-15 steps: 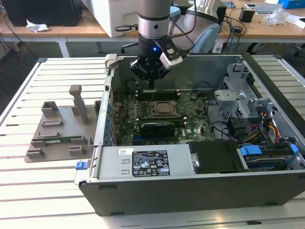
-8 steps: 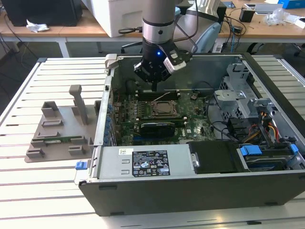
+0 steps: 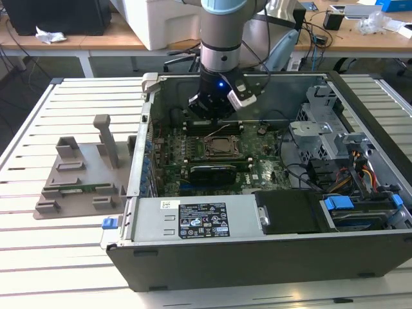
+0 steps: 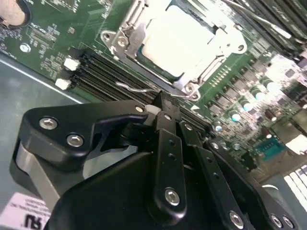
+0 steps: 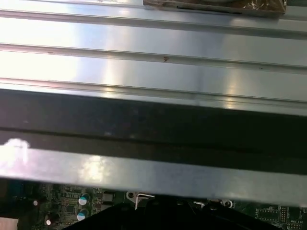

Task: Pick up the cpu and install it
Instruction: 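Install the first cpu locking lever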

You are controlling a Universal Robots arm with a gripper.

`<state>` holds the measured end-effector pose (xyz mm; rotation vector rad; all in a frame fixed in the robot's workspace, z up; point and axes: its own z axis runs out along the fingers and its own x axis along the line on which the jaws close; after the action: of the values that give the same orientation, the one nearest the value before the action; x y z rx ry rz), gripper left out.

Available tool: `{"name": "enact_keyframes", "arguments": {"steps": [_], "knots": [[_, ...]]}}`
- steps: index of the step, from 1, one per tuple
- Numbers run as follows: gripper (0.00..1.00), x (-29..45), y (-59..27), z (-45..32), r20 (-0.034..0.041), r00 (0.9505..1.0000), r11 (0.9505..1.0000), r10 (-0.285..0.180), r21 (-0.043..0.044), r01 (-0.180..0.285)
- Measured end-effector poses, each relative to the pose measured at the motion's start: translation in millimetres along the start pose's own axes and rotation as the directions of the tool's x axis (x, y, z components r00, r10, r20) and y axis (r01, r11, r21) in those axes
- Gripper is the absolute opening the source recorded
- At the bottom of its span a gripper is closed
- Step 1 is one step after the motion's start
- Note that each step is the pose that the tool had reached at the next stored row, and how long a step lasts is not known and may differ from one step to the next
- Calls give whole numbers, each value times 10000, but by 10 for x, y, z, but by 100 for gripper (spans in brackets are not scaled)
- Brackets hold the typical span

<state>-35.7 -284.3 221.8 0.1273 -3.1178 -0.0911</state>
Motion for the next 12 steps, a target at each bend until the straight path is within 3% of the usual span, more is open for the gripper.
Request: {"name": "enact_keyframes", "arguments": {"steps": [8, 12], "knots": [[11, -177, -15, 114, -76, 10000, 10000, 5, -6, -5], [11, -203, -20, 137, -85, 10000, 10000, 11, -7, -11]]}}
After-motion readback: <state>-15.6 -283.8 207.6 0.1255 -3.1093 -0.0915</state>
